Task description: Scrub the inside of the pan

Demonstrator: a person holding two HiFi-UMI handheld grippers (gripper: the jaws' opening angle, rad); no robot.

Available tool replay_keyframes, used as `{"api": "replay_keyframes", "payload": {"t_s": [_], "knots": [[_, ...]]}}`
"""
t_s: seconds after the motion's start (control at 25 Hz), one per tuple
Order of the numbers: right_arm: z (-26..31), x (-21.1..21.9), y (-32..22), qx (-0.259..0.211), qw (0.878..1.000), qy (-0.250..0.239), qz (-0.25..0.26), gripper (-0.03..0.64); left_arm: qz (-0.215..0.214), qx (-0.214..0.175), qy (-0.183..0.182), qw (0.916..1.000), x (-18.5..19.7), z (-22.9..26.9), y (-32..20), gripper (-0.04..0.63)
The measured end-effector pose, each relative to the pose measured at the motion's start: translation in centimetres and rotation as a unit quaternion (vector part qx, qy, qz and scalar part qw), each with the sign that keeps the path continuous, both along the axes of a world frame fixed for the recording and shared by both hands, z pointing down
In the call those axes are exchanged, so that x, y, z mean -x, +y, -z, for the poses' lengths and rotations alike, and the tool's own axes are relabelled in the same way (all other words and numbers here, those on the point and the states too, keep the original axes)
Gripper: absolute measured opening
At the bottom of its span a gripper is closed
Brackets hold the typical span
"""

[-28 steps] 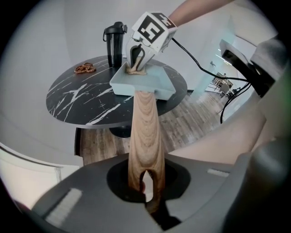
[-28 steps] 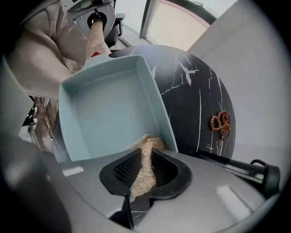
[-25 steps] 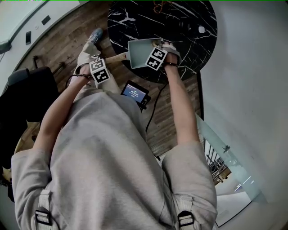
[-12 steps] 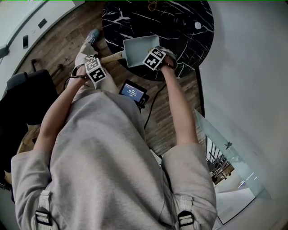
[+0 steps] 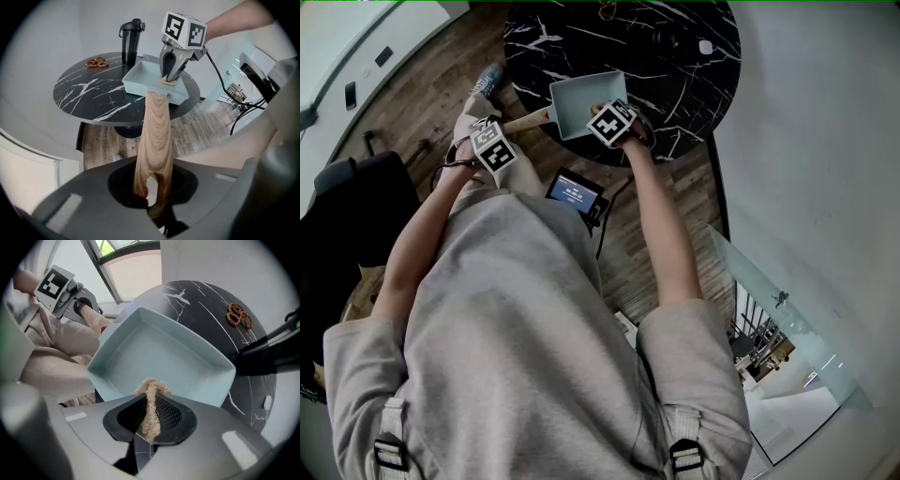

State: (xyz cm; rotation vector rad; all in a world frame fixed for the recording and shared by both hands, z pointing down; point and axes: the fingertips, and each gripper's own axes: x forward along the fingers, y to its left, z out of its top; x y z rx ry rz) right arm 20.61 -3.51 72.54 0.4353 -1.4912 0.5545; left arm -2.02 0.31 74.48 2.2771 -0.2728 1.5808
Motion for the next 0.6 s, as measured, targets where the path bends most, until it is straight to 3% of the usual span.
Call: {"api": "replay_keyframes", "payload": {"t_s": [0.28,0.44,0.6], "knots": [[-0.4,8.4,1.6,0.042,0.993,-0.109,-0.029,0.068,0.002,0.005,-0.003,1.0000,0.0,-0.1,0.2,0.026],[-0.6,9.9,1.9,0.053,0.994,-0.093,0.000,0.066,0.010,0.005,-0.005,0.9999,0.2,-0.2,0.2,0.026],[-0.6,9.5,1.8,0.044,0.992,-0.107,-0.049,0.067,0.015,0.002,-0.013,0.9998,0.3,-0.2,0.3,0.031]]}}
